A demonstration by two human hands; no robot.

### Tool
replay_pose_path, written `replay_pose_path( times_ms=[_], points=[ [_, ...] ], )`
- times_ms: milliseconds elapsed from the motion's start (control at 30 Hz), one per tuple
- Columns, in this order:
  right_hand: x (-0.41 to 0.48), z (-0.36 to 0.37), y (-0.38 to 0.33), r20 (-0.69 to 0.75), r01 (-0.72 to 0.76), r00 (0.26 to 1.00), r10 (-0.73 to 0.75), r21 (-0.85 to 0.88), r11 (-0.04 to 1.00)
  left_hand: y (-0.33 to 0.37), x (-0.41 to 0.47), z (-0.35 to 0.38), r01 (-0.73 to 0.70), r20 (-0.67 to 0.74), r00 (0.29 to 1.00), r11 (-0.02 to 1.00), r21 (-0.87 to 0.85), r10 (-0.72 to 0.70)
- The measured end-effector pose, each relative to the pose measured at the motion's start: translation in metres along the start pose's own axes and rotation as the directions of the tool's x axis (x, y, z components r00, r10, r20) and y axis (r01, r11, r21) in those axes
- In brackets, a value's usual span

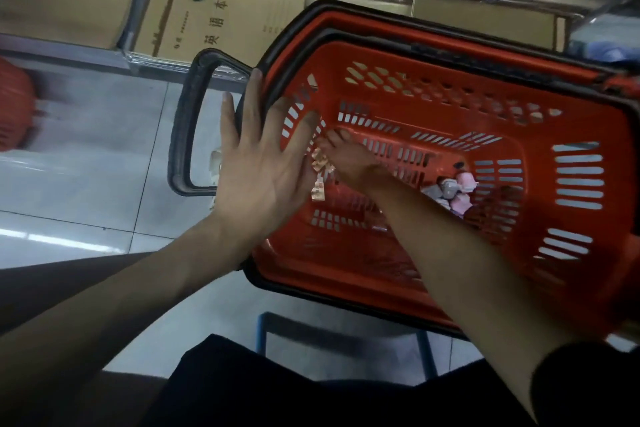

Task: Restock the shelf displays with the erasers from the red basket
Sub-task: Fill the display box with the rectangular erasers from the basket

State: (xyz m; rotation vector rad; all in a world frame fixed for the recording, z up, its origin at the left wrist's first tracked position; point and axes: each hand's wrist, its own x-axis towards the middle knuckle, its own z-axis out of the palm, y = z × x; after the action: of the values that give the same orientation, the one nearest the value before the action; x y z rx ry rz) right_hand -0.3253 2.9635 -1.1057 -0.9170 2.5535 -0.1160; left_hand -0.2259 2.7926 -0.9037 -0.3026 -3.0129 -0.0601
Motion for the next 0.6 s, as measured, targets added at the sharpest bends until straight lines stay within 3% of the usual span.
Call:
replay_pose_path(
  times_ms=[167, 267, 333, 500, 600],
  points=[
    [0.004, 0.004, 0.007, 0.049, 0.268, 0.963, -0.264, -0.239, 0.933, 0.003, 0.01, -0.001, 0.019, 0.016, 1.0, 1.0, -0.02, -0.019],
    [0.008, 0.006, -0.006, 0.196, 0.438, 0.899, -0.393, -0.45, 0.778, 0.003, 0.01, 0.0, 0.012, 0.021, 1.0, 1.0, -0.015, -0.012],
    [0.014, 0.017, -0.007, 0.261, 0.504, 0.864, -0.431, -0.445, 0.74, 0.003, 0.008, 0.0, 0.012, 0.019, 1.0, 1.0, -0.015, -0.011],
    [0.009, 0.035, -0.006, 0.21, 0.298, 0.943, -0.257, -0.198, 0.934, 0.002, 0.007, 0.002, 0.007, 0.009, 1.0, 1.0, -0.022, -0.007],
    [-0.008, 0.031, -0.004, 0.141, -0.008, 0.99, -0.01, 0.122, 0.993, 0.002, 0.005, 0.001, 0.006, 0.003, 1.0, 1.0, -0.026, -0.006]
  ],
)
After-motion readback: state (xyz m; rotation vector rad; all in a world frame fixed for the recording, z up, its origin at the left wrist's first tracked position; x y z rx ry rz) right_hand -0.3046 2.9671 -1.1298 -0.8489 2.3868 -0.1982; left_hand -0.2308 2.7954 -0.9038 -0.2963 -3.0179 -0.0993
